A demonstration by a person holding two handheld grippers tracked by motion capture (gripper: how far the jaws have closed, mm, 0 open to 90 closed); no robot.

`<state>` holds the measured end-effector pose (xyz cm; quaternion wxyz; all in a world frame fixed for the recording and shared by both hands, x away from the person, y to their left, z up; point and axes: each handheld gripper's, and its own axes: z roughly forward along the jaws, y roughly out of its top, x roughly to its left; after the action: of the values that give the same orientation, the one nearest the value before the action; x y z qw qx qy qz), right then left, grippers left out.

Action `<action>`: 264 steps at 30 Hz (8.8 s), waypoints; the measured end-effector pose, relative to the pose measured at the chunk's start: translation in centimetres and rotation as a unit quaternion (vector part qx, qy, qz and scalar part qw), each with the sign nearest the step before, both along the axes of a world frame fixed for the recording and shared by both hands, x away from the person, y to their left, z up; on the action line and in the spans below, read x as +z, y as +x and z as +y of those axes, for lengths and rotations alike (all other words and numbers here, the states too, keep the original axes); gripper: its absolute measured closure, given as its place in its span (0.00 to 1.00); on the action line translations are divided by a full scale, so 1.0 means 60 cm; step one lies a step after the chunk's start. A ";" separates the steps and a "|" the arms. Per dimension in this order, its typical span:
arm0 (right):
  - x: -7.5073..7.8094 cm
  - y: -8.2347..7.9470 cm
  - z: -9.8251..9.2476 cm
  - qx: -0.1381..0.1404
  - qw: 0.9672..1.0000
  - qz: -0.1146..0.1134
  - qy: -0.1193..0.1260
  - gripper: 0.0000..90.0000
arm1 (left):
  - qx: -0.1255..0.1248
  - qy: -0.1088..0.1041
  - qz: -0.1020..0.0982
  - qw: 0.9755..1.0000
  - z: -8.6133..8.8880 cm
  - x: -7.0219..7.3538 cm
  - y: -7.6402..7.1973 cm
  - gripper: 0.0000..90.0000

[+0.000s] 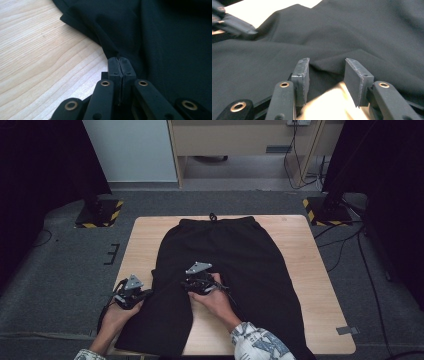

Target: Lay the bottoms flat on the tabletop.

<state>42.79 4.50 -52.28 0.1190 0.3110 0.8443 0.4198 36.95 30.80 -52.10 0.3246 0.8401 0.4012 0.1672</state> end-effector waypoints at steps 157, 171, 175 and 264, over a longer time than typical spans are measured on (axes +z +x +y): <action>0.001 -0.103 -0.092 0.064 0.994 0.038 -0.076 0.76 | 0.080 -0.004 -0.007 0.997 0.040 -0.006 -0.064 0.50; 0.004 -0.118 -0.097 0.095 0.991 0.055 -0.075 0.94 | 0.013 0.025 0.036 0.999 0.023 0.012 -0.124 0.98; 0.003 -0.118 -0.100 0.093 0.992 0.058 -0.068 0.94 | 0.011 0.024 0.043 0.999 0.025 0.013 -0.126 0.98; -0.002 0.117 -0.516 -0.245 0.967 0.055 -0.043 1.00 | 0.092 -0.005 -0.015 0.996 -0.014 -0.011 0.106 0.42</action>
<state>49.80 -26.47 -52.41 0.1847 0.5258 0.7649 0.3230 43.33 29.99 -52.77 0.3180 0.7952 0.4731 0.2067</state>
